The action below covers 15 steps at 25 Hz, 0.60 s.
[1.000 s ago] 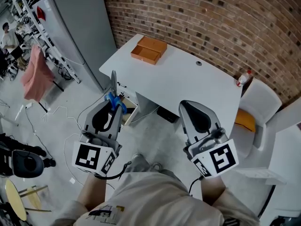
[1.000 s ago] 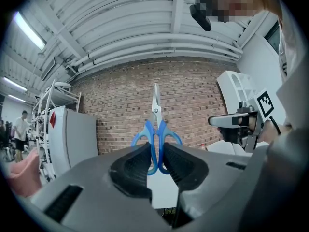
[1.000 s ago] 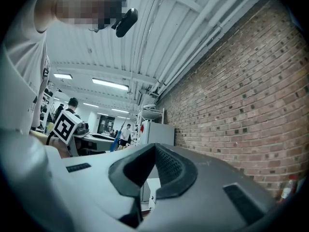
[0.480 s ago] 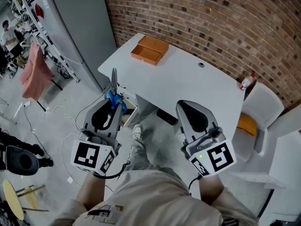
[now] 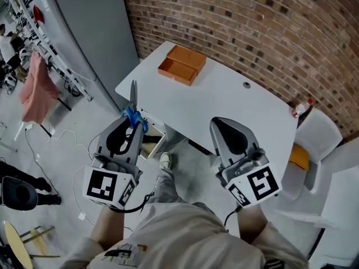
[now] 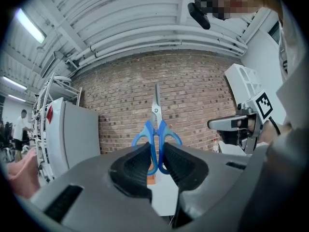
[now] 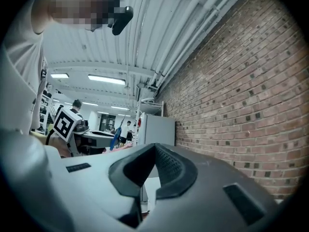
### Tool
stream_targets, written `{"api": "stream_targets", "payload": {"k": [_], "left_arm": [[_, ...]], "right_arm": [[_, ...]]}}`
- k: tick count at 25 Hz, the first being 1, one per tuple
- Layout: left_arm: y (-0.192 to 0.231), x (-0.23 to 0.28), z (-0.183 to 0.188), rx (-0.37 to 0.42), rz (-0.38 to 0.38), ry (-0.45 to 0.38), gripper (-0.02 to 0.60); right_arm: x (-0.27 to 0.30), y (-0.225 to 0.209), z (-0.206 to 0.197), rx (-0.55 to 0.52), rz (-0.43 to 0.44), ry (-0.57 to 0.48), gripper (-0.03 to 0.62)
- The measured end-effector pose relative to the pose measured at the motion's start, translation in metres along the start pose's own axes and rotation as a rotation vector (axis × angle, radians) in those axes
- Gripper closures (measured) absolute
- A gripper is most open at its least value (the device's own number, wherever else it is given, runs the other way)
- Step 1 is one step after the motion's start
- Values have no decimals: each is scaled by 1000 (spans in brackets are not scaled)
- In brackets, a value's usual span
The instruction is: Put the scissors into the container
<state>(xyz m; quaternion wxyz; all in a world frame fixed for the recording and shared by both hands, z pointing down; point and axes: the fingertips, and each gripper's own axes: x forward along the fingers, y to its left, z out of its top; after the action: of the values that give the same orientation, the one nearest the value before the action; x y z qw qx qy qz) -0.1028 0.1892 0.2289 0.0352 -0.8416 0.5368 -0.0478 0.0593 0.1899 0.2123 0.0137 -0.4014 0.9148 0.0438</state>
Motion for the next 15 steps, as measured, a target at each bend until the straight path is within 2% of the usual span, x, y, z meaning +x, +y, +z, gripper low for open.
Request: {"api": "stream_targets", "payload": {"k": [10, 15], "left_arm": [[93, 102, -22, -16, -45, 68, 497], [133, 158, -37, 52, -123, 164, 497]], "right_arm": [[122, -51, -22, 17, -21, 70, 588], [181, -81, -35, 29, -51, 109, 588]]}}
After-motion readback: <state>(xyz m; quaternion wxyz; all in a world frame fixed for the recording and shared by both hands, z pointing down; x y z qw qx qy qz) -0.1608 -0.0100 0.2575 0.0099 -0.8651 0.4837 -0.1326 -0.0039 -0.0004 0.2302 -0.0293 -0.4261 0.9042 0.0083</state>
